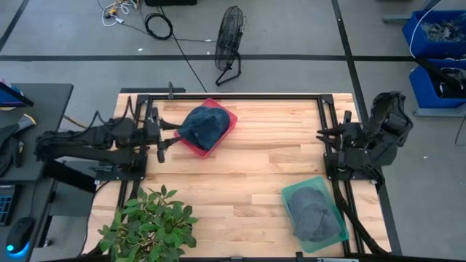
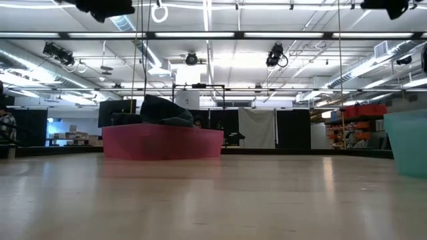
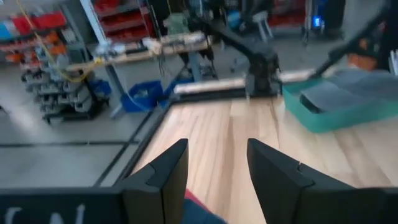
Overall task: Pick & Place hat
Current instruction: Return to Home Position
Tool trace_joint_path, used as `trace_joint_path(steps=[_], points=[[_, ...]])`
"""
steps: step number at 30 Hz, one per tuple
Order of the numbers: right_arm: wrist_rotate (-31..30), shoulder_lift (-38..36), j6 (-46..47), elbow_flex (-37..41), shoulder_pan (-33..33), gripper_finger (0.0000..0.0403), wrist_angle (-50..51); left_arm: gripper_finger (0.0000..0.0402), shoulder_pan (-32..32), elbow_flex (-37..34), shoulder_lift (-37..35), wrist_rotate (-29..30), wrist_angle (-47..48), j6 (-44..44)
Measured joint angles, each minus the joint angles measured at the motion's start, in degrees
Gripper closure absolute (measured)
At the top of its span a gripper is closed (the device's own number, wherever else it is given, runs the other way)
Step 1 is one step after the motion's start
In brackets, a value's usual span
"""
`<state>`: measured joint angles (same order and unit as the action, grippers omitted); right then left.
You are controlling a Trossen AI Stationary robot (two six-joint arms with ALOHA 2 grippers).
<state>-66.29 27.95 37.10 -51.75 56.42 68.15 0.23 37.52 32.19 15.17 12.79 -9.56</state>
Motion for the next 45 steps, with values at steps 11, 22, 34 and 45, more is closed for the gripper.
trace_joint_path(steps=[11, 22, 34, 45], points=[[7.0, -9.1, -36.3, 11.3, -0.8, 0.0339, -39.0, 0.0232, 13.4, -8.3, -3.3, -17.0, -10.2, 5.3], [14.5, -13.2, -50.0, 23.8, -13.9, 0.0338, -55.5, 0.0232, 26.8, -8.3, 10.3, -39.3, -23.6, 6.1], [35.0, -17.6, -48.7, 35.8, -35.4, 0.0339, -63.3, 0.0232, 30.5, -8.3, 18.1, -39.4, -31.2, 4.0], [47.4, -17.6, -45.2, 43.3, -48.5, 0.034, -69.6, 0.0232, 30.5, -20.6, 18.8, -39.4, -54.0, 6.1]])
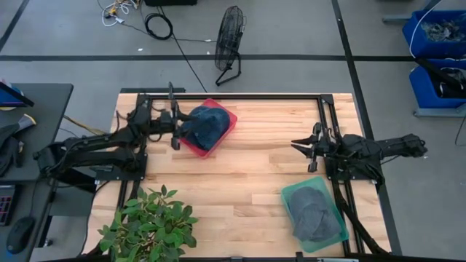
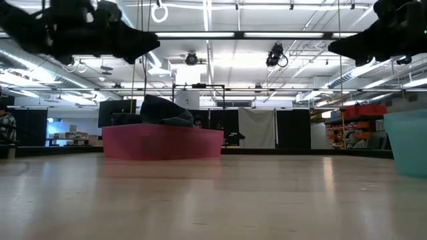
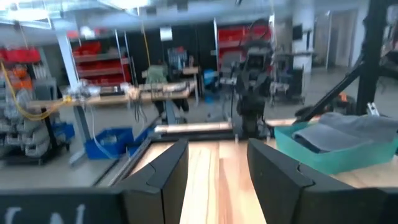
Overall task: Pick & Place hat
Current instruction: Return to Home Position
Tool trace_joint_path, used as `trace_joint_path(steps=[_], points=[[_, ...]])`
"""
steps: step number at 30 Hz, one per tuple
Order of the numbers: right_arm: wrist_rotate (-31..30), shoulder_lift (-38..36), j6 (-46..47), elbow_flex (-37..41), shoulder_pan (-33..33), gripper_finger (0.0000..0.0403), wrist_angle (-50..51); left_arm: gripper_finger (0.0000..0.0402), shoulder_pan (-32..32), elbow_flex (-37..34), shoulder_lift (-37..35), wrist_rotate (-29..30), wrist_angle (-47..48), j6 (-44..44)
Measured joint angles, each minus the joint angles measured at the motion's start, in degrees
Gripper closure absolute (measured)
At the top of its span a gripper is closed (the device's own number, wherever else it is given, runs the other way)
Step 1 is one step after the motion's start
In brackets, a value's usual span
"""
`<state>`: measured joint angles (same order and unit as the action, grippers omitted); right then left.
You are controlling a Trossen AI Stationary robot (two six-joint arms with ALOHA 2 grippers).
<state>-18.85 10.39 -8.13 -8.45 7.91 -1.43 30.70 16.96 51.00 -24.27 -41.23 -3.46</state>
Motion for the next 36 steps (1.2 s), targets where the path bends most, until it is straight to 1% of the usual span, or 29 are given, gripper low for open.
trace_joint_path(steps=[2, 4, 7, 10, 14, 16, 20, 22, 25, 27, 30, 32, 36], points=[[1.8, 0.0, 0.0, 0.8, -2.1, 0.034, -0.5, 0.0232, 0.1, -3.9, 0.0, -0.1, -6.6, 1.3], [2.2, 0.0, 0.6, 1.9, -4.3, 0.034, -1.8, 0.0232, 0.7, -7.2, -0.1, -0.2, -11.5, 2.4], [5.5, 0.0, 0.7, 4.3, -7.5, 0.034, -4.0, 0.0232, 2.2, -10.7, -0.1, -0.9, -16.0, 4.9], [8.0, 0.0, 1.5, 4.8, -10.0, 0.034, -4.8, 0.0232, 4.3, -12.1, -0.1, -3.1, -18.5, 6.1], [7.9, -0.2, 2.0, 4.9, -12.8, 0.034, -2.3, 0.0232, 7.2, -12.7, -0.1, -6.0, -21.1, 7.6], [7.9, -1.0, 3.6, 4.9, -13.9, 0.034, 0.9, 0.0232, 8.6, -12.8, -0.3, -8.2, -22.5, 9.0], [8.2, -2.6, 7.7, 4.9, -14.9, 0.034, 7.4, 0.0232, 11.1, -12.9, -0.9, -11.8, -22.5, 9.3], [9.4, -3.2, 7.4, 4.9, -15.0, 0.034, 6.6, 0.0232, 11.4, -12.9, -0.8, -12.0, -22.3, 9.3], [9.7, -4.2, 6.4, 5.0, -15.0, 0.034, 6.5, 0.0232, 11.3, -12.9, -0.8, -12.3, -22.2, 9.3], [9.7, -4.7, 5.8, 5.9, -15.0, 0.034, 4.1, 0.0232, 10.7, -13.2, -0.8, -12.8, -22.2, 9.3], [8.3, -4.8, 4.7, 7.0, -15.0, 0.034, 0.5, 0.0232, 9.5, -14.9, -0.8, -12.8, -22.4, 9.7], [7.2, -4.8, 4.7, 7.1, -15.0, 0.034, 0.3, 0.0232, 8.8, -15.9, -0.8, -12.8, -22.7, 9.8], [7.3, -4.8, 4.6, 7.1, -15.0, 0.034, 0.1, 0.0232, 7.9, -16.5, -0.8, -12.7, -20.7, 11.2]])
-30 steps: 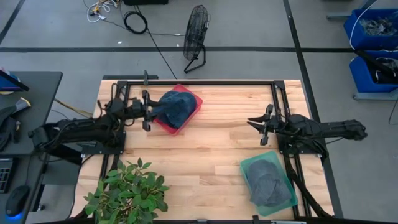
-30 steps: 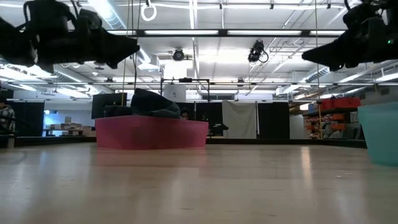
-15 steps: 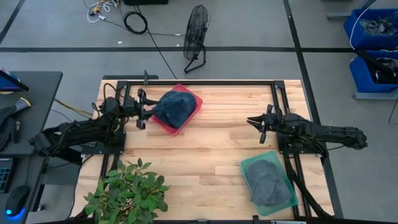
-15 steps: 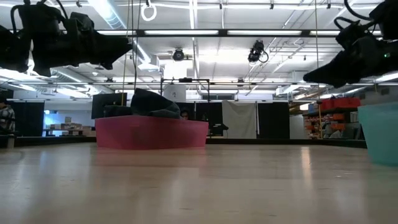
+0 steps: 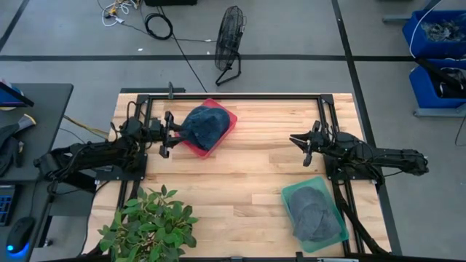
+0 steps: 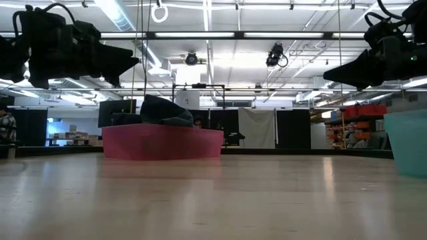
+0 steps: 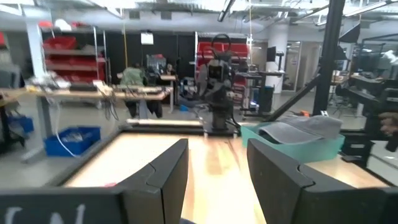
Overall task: Pick & Place hat
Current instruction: Return to Home Position
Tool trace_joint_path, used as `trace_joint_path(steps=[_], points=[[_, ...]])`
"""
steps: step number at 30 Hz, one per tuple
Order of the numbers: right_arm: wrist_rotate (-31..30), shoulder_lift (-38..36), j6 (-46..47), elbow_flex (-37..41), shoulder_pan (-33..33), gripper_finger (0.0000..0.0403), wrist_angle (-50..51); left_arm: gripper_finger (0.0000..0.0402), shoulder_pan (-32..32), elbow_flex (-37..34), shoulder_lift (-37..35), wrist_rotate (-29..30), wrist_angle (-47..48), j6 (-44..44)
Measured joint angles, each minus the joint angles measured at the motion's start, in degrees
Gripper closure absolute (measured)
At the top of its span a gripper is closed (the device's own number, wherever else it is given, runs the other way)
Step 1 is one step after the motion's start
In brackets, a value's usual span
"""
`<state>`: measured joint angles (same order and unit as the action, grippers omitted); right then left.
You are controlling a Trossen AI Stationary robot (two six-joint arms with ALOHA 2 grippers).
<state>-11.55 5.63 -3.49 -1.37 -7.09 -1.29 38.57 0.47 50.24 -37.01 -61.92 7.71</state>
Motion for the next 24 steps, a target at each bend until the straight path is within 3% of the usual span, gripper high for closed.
trace_joint_path(steps=[13, 24], points=[[0.2, 0.0, 0.0, 0.0, 0.0, 0.034, 0.0, 0.0232, -1.5, 0.0, 0.0, 0.3, 9.2, 0.3], [0.2, 0.0, 0.0, 0.0, 0.0, 0.034, 0.0, 0.0232, -1.5, 0.0, 0.0, 0.3, 9.5, 0.7]])
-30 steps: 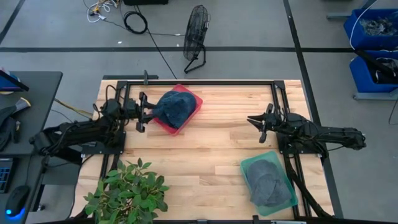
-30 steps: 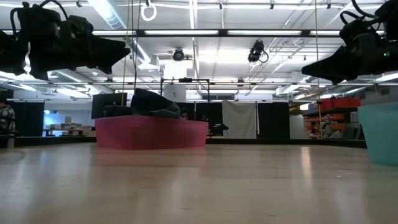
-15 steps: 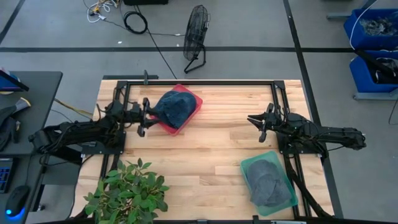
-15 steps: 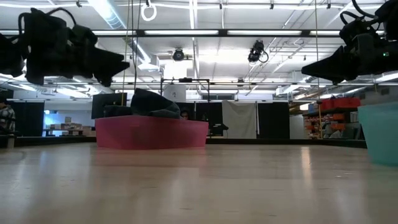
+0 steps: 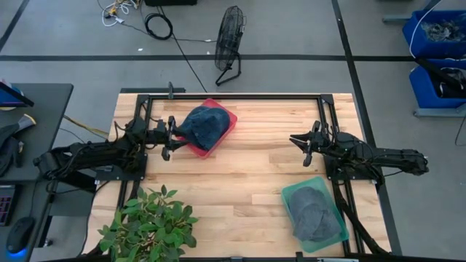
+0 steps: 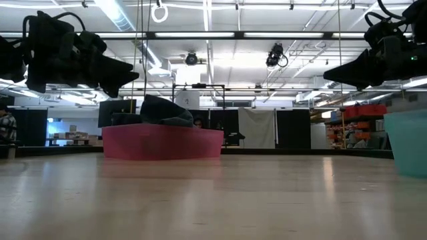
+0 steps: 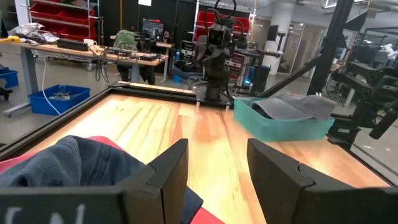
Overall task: Pick & Place hat
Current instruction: Return to Home Position
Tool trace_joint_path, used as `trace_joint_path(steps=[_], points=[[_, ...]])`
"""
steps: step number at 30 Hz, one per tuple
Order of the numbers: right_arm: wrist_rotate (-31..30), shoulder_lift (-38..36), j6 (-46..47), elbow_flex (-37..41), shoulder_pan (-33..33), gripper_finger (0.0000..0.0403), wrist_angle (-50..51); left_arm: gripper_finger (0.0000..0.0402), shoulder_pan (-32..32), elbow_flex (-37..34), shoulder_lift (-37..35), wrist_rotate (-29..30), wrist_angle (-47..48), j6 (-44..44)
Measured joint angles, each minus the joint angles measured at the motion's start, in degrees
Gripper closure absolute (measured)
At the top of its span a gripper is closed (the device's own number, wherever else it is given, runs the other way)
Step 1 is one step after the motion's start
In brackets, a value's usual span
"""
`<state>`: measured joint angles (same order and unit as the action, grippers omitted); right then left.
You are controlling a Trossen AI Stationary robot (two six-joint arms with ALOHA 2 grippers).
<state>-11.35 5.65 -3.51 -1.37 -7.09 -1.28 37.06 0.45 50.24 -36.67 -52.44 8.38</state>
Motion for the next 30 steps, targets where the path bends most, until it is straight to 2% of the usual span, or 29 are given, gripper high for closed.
trace_joint_path(steps=[5, 18, 30], points=[[0.0, 0.0, 0.0, 0.0, 0.0, 0.034, 0.0, 0.0232, 0.0, 0.0, -1.0, 0.0, 0.2, 0.0], [0.0, 0.0, 0.0, 0.0, 0.0, 0.034, 0.0, 0.0232, -2.4, 0.0, -16.7, 0.0, 0.4, 0.0], [0.0, 0.0, 0.0, 0.0, 0.0, 0.034, 0.0, 0.0232, -14.5, 0.0, -30.8, 0.0, 0.6, 0.0]])
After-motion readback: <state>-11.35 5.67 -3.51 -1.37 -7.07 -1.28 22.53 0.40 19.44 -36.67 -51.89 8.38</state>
